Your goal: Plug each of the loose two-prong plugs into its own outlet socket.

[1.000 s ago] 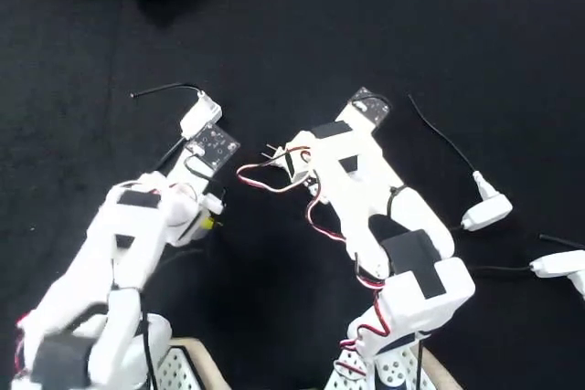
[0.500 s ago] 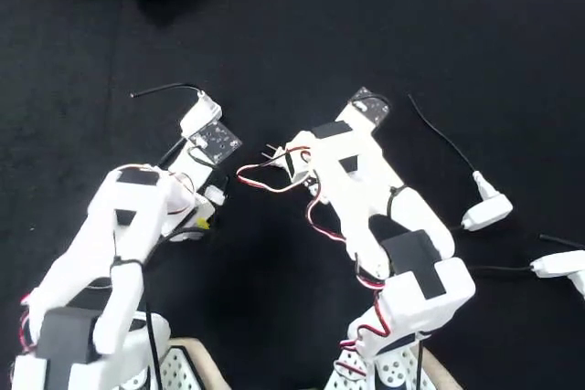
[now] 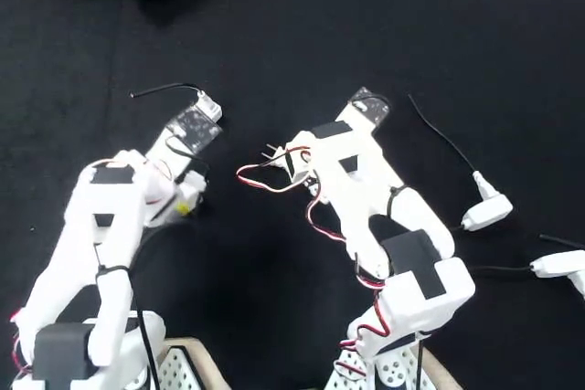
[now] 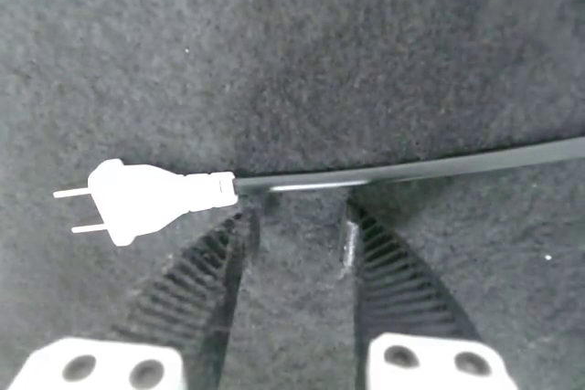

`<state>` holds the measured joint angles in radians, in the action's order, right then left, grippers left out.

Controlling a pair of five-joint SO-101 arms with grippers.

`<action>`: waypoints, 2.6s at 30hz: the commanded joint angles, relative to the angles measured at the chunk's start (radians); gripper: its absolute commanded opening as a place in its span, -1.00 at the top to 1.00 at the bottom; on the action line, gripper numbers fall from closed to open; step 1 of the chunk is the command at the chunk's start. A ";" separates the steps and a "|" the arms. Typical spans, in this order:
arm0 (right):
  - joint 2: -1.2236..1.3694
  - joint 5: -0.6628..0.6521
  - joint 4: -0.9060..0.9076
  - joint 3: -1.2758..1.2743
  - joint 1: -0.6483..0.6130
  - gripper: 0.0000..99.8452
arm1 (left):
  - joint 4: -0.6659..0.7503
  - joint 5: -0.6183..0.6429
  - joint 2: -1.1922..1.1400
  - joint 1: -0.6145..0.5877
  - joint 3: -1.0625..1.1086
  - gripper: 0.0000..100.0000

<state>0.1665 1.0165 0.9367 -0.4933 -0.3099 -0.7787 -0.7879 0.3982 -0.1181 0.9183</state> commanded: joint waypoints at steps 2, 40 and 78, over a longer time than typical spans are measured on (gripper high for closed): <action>-0.001 -0.005 0.021 0.019 0.021 0.67 | 0.014 -0.009 0.006 -0.051 -0.082 0.49; 0.291 0.433 0.170 0.360 -0.068 0.67 | -0.296 0.302 1.198 -0.177 0.615 0.49; 0.346 0.511 0.284 0.654 0.003 0.52 | -0.354 0.160 1.422 -0.286 0.780 0.49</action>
<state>0.5240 1.4200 1.2497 0.1143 -0.3007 -1.1316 -0.6222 1.8113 -0.3974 1.6794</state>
